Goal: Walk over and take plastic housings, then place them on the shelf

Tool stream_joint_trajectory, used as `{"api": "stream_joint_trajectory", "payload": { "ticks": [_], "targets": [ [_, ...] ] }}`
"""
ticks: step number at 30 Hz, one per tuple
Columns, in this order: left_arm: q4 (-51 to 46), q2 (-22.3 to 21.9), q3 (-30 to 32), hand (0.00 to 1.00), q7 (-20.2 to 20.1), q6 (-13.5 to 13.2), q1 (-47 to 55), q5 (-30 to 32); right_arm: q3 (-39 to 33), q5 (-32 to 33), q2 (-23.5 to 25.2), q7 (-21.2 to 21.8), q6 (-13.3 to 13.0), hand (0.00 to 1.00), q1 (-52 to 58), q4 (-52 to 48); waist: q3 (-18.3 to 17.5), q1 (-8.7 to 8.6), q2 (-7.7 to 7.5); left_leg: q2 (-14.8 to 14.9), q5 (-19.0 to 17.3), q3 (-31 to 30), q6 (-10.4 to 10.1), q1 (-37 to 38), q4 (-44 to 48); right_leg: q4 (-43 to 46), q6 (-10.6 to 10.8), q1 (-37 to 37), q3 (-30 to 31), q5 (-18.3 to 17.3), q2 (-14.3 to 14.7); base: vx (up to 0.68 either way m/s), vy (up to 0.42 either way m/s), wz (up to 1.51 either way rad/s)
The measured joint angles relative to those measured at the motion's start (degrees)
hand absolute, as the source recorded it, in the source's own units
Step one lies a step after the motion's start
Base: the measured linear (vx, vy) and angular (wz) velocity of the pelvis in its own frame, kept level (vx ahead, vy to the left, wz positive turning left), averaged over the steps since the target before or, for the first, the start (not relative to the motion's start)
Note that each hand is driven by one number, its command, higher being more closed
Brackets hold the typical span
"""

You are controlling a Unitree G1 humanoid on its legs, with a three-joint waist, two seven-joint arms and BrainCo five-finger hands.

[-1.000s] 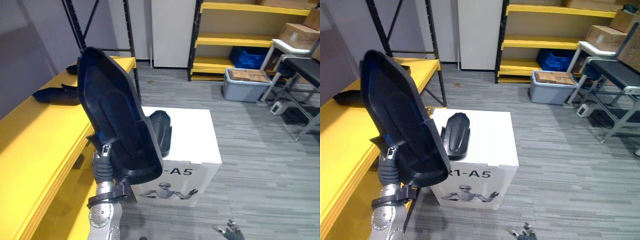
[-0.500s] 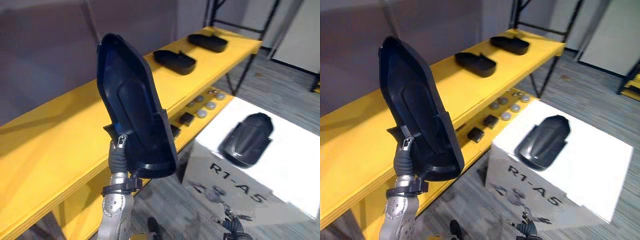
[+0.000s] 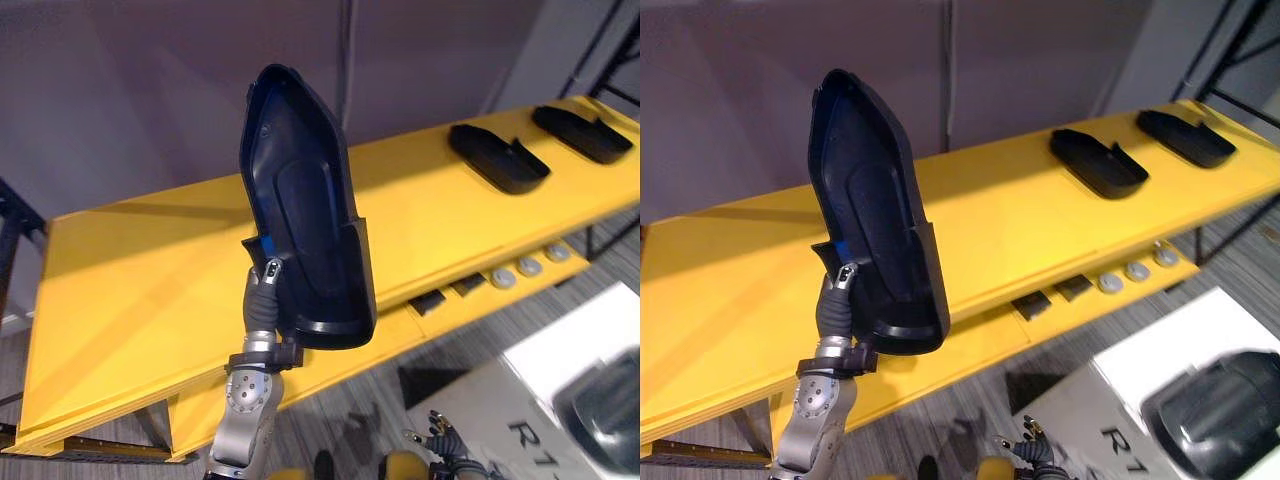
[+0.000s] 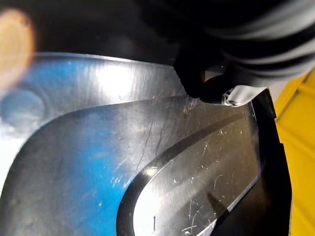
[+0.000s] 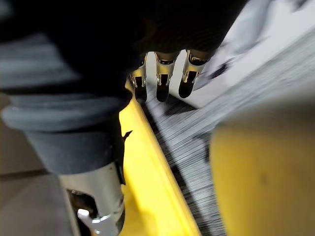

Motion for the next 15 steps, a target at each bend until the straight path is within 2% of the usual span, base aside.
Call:
{"api": "stream_joint_trajectory", "payload": {
  "ticks": [1,3,4,11,12,13,14,15],
  "targets": [
    [0.44,-0.52,-0.12,1.00,0.00,-0.09,0.05,0.13,0.09,-0.01,0.79,0.09,0.05,0.00,0.19,0.19,-0.83,0.18,-0.33,0.78,-2.39,0.40,-0.65,-0.14,2.84,-1.57,1.98,1.77,-1.24,3.72,-0.13,0.24,-0.184,0.14],
    [0.94,-1.78,-0.64,1.00,-0.07,-0.01,0.07,0.50,0.14,-0.03,1.03,0.09,0.08,0.00,0.46,0.16,-2.79,0.44,0.43,3.43,-4.90,1.86,-3.18,-0.87,5.46,-4.68,1.27,3.97,-2.47,3.97,1.82,0.30,-0.170,0.10],
    [1.07,-2.23,-0.73,1.00,-0.08,-0.02,-0.32,0.49,0.14,-0.04,1.12,0.10,0.07,0.00,0.42,0.11,-3.52,0.25,0.41,4.17,-4.73,2.70,-3.69,-1.38,6.55,-5.93,1.00,4.82,-3.11,3.99,2.38,0.36,-0.134,0.16],
    [6.48,-2.21,-2.45,1.00,0.06,0.23,-1.71,0.53,1.56,-0.26,0.69,0.63,0.04,0.00,0.54,0.48,-7.24,0.10,0.51,5.97,-4.34,2.57,-4.34,4.53,1.64,-9.68,0.37,10.88,-3.46,4.34,4.68,0.27,-0.045,0.16],
    [9.48,-2.27,-2.36,1.00,0.09,0.35,-3.22,0.54,1.61,-0.26,0.50,0.68,0.06,0.00,0.13,1.79,-7.63,-0.06,1.19,6.90,-4.27,1.77,-4.46,5.04,1.38,-7.10,-0.46,10.00,-4.07,4.88,5.53,0.20,-0.034,0.21],
    [12.73,-2.31,-1.91,1.00,0.36,0.82,-5.42,0.54,1.76,-0.27,0.21,0.86,0.05,0.00,-0.47,2.62,-7.06,-0.30,2.63,8.75,-4.17,1.04,-4.87,5.61,1.40,-0.24,-1.00,5.77,-4.53,3.25,7.63,0.17,-0.056,0.20],
    [14.23,-2.16,-1.54,1.00,0.55,0.99,-6.65,0.53,1.86,-0.28,0.20,0.90,0.04,0.00,-0.53,2.64,-6.69,-0.72,3.33,9.84,-4.19,0.80,-4.92,6.01,1.10,-2.05,-1.44,5.20,-4.18,1.81,9.37,0.06,-0.053,0.24],
    [16.88,-2.14,0.13,1.00,0.95,1.35,-9.00,0.52,2.01,-0.28,0.27,0.98,-0.05,0.00,-0.64,2.33,-6.77,-1.78,3.09,10.60,-4.09,0.73,-5.14,6.71,-0.13,-15.77,-3.74,6.68,-3.62,5.68,12.23,0.03,-0.068,0.16]
  ]
}}
